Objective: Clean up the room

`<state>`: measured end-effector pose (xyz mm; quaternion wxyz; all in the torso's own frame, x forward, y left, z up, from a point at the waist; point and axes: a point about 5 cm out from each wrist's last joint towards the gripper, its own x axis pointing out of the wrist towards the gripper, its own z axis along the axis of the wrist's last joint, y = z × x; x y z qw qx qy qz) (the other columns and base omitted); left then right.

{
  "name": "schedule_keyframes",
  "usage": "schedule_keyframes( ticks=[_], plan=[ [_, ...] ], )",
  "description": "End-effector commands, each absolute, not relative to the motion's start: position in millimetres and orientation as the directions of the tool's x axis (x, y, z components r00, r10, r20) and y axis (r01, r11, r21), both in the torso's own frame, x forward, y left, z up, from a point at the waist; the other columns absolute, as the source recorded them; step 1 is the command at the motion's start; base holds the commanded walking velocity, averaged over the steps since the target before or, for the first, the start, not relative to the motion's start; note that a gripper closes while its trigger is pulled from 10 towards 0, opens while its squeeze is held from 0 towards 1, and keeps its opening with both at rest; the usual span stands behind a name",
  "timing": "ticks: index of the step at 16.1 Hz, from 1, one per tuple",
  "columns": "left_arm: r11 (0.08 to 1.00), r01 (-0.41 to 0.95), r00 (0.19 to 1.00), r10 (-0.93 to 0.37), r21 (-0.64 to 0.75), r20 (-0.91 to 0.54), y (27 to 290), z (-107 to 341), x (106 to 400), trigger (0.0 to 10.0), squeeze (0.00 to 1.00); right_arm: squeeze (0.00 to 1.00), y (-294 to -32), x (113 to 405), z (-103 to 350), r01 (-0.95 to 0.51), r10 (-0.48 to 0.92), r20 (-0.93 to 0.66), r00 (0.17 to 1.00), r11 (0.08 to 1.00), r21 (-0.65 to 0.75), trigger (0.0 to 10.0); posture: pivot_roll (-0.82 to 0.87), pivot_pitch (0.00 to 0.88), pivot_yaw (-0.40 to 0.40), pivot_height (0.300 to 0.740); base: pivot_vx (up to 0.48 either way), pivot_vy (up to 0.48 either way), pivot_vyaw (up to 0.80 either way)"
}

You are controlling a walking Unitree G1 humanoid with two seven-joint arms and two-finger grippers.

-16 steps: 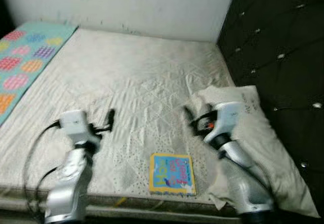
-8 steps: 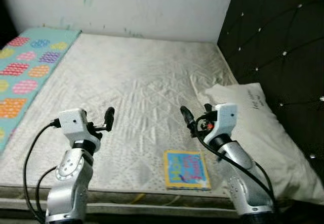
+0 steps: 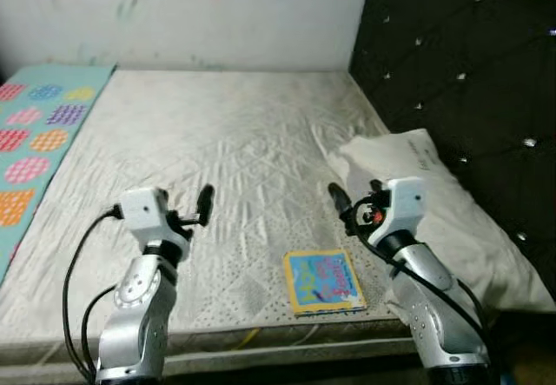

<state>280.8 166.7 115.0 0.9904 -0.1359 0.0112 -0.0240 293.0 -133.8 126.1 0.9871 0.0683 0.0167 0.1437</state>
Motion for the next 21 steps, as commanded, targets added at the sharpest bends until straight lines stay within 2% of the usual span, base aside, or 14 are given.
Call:
schedule_keyframes(
  ticks=[1, 21],
  plan=[
    [0.964, 0.030, 0.999, -0.035, -0.264, -0.014, 172.4, 116.8, 280.7, 10.0, 0.00, 0.00, -128.8, 294.2, 132.5, -0.298, 0.299, 0.009, 0.954, 0.945, 0.137, 10.0, -0.10, 0.000, -0.025, 0.740, 0.000, 0.360, 0.00],
    [0.966, 0.033, 0.999, -0.038, -0.256, -0.015, 172.3, 115.9, 282.2, 10.0, 0.00, 0.00, -127.7, 295.6, 132.2, -0.307, 0.308, 0.011, 0.951, 0.943, 0.125, 10.0, -0.10, 0.000, -0.027, 0.740, 0.000, 0.404, 0.00]
  ],
)
